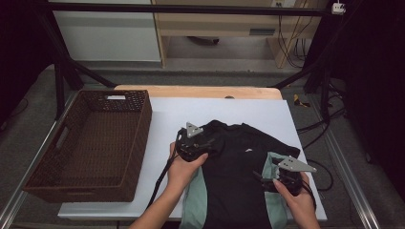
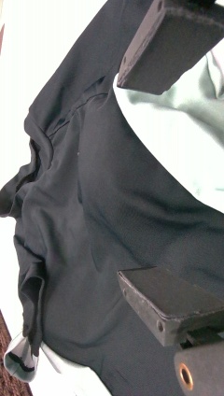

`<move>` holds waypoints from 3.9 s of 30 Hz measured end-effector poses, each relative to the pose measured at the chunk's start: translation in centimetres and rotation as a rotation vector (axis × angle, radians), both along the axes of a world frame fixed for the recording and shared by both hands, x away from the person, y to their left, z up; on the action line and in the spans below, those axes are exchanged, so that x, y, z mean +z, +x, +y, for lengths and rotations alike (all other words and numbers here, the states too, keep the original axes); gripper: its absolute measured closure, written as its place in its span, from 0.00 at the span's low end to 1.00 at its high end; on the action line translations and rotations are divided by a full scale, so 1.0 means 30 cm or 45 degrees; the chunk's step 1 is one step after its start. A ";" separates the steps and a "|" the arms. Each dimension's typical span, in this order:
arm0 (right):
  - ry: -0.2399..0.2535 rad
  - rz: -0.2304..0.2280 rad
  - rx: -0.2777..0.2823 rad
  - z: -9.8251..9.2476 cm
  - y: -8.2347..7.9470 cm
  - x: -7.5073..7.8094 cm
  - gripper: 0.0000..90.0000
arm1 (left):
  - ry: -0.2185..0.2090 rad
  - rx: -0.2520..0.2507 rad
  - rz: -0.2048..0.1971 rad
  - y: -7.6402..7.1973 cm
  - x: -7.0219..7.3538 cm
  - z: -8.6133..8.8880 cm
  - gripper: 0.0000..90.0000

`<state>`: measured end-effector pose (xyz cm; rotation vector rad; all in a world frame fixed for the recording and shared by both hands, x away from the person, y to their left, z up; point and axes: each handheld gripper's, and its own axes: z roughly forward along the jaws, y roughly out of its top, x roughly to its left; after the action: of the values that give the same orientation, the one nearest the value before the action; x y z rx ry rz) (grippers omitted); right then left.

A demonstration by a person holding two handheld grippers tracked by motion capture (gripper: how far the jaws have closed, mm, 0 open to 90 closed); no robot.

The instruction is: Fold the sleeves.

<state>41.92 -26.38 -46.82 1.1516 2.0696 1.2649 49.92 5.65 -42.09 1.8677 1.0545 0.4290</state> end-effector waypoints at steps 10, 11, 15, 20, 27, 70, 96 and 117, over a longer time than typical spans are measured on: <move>-0.003 0.006 -0.001 -0.002 0.001 -0.002 0.09 | 0.002 0.014 -0.002 -0.091 -0.051 0.145 0.55; -0.001 0.005 -0.003 -0.001 0.000 -0.001 0.09 | 0.005 0.007 0.004 -0.100 -0.060 0.154 0.56; 0.001 0.012 -0.004 0.000 0.000 -0.001 0.09 | 0.004 -0.021 0.026 -0.132 -0.087 0.177 0.57; -0.003 0.010 -0.006 0.003 0.000 -0.003 0.09 | 0.087 -0.060 0.031 -0.136 -0.111 0.169 0.66; -0.002 0.013 -0.005 0.004 0.000 -0.003 0.09 | 0.109 -0.106 0.072 -0.123 -0.135 0.140 0.96; 0.006 0.004 -0.191 -0.085 0.005 0.107 0.20 | -0.027 0.066 -0.054 -0.163 -0.122 0.232 0.13; -0.088 0.178 -0.491 -0.259 0.192 0.013 0.29 | 0.044 0.042 -0.155 -0.198 -0.149 0.298 0.10; -0.122 0.324 -0.539 -0.281 0.229 -0.054 0.21 | -0.015 0.105 -0.175 -0.192 -0.148 0.340 0.10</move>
<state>48.78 -34.82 -48.44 1.6659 1.8881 0.8452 44.15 15.84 -46.52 1.7627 1.0411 0.5896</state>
